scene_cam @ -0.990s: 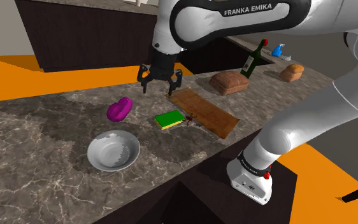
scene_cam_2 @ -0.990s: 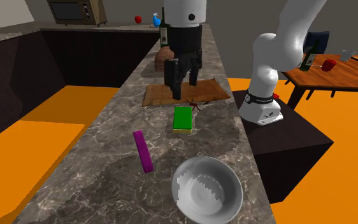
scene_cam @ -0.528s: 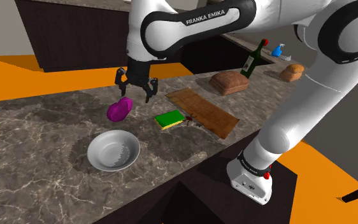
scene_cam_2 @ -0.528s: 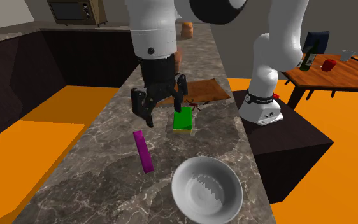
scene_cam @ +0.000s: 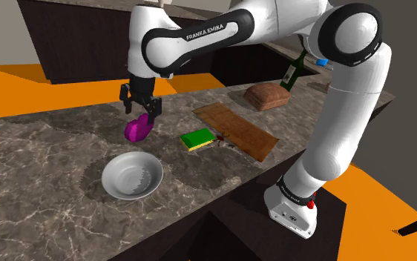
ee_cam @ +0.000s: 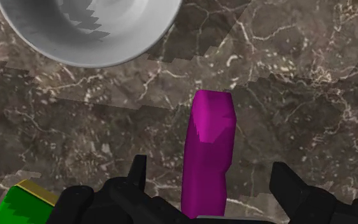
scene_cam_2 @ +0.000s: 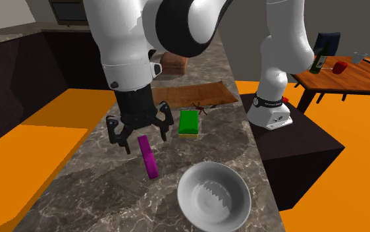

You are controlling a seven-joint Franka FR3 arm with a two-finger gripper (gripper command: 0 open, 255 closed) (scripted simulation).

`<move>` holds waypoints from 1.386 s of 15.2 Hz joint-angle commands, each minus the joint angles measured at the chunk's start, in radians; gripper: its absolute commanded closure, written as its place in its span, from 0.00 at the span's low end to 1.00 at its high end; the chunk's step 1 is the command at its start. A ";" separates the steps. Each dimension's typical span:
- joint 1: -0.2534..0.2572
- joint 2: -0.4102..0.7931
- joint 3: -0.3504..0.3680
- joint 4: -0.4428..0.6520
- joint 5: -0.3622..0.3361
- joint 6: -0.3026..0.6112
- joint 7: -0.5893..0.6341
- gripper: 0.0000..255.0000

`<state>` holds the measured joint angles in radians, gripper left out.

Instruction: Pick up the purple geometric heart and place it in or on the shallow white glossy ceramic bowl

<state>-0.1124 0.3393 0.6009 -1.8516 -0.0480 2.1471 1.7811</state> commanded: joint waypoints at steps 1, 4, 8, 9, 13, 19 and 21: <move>0.009 0.018 -0.005 -0.005 -0.010 0.022 0.017 0.00; 0.018 0.040 -0.011 -0.019 -0.023 0.056 0.025 0.00; 0.023 0.051 -0.014 -0.026 -0.031 0.073 0.030 0.00; 0.023 0.051 -0.014 -0.026 -0.031 0.073 0.030 0.00; 0.023 0.051 -0.014 -0.026 -0.031 0.073 0.030 0.00; 0.023 0.051 -0.014 -0.027 -0.030 0.074 0.030 1.00; 0.023 0.051 -0.014 -0.027 -0.031 0.074 0.030 1.00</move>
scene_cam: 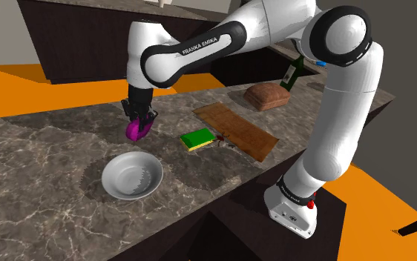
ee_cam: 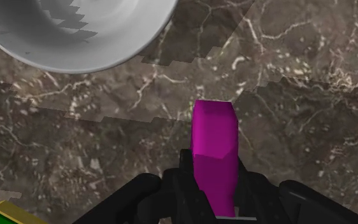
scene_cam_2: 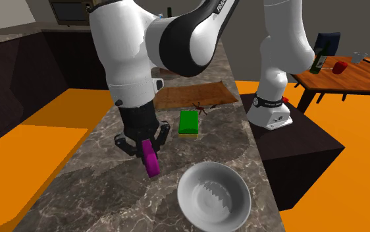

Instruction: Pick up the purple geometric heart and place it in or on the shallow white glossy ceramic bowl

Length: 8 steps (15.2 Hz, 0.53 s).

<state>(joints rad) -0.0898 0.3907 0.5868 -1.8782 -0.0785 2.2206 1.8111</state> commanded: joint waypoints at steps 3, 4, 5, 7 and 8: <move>-0.002 -0.007 0.003 0.005 0.004 -0.011 -0.002 1.00; -0.004 -0.015 0.005 0.010 0.009 -0.022 -0.003 1.00; -0.006 -0.022 0.007 0.015 0.013 -0.033 -0.005 1.00; -0.010 -0.035 0.012 0.025 0.021 -0.056 -0.007 1.00; -0.011 -0.042 0.014 0.031 0.025 -0.067 -0.009 1.00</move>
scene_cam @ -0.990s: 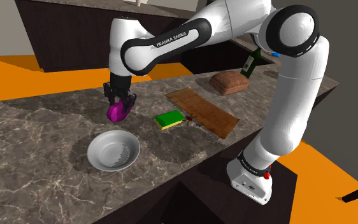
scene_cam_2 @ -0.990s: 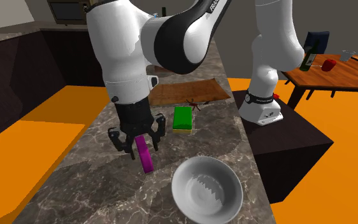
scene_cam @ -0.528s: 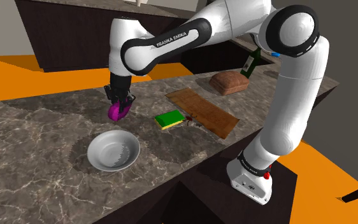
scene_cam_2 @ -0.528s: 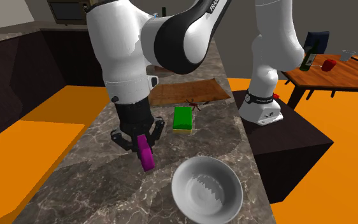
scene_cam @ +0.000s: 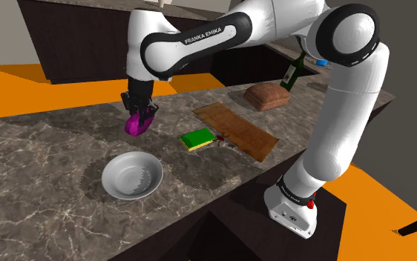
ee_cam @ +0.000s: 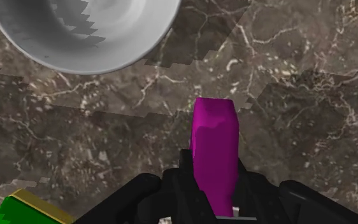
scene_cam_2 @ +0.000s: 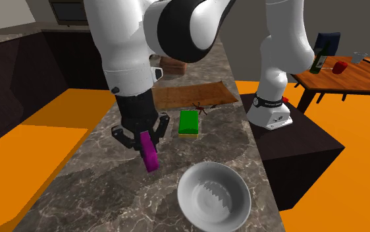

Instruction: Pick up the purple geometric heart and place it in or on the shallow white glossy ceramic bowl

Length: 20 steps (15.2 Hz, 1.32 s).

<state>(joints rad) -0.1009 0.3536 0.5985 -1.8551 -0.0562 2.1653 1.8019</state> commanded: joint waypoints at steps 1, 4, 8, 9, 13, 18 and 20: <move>-0.002 -0.011 0.004 0.014 0.007 -0.023 -0.001 1.00; -0.006 -0.029 0.009 0.033 0.017 -0.058 -0.004 1.00; -0.011 -0.050 0.015 0.062 0.030 -0.105 -0.007 1.00; -0.012 -0.055 0.016 0.070 0.033 -0.117 -0.008 1.00; -0.015 -0.073 0.020 0.103 0.043 -0.166 -0.010 1.00; -0.010 -0.105 0.032 0.118 0.060 -0.206 0.004 1.00; 0.003 -0.141 0.050 0.080 0.079 -0.195 0.032 1.00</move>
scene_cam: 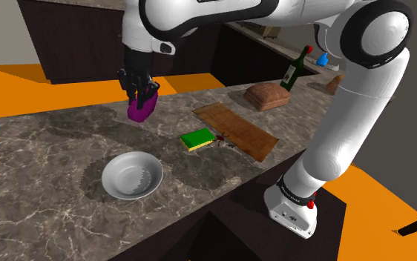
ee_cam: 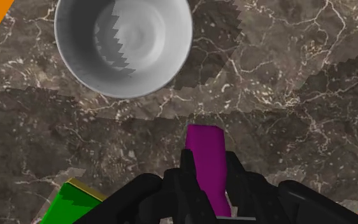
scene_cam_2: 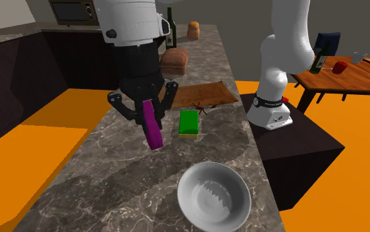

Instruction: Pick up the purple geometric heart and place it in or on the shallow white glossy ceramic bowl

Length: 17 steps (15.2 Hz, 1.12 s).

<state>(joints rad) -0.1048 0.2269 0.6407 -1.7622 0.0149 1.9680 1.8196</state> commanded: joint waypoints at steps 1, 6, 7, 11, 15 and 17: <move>0.014 -0.032 0.017 -0.029 0.017 0.007 0.028 1.00; 0.057 -0.104 0.063 -0.094 0.057 0.023 0.106 1.00; 0.067 -0.116 0.072 -0.103 0.063 0.025 0.124 1.00; 0.108 -0.154 0.110 -0.128 0.084 0.030 0.198 1.00; 0.122 -0.149 0.120 -0.162 0.080 0.070 0.219 1.00; 0.123 -0.140 0.120 -0.181 0.074 0.096 0.221 1.00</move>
<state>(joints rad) 0.0169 0.0832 0.7604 -1.9318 0.0915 2.0493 2.0377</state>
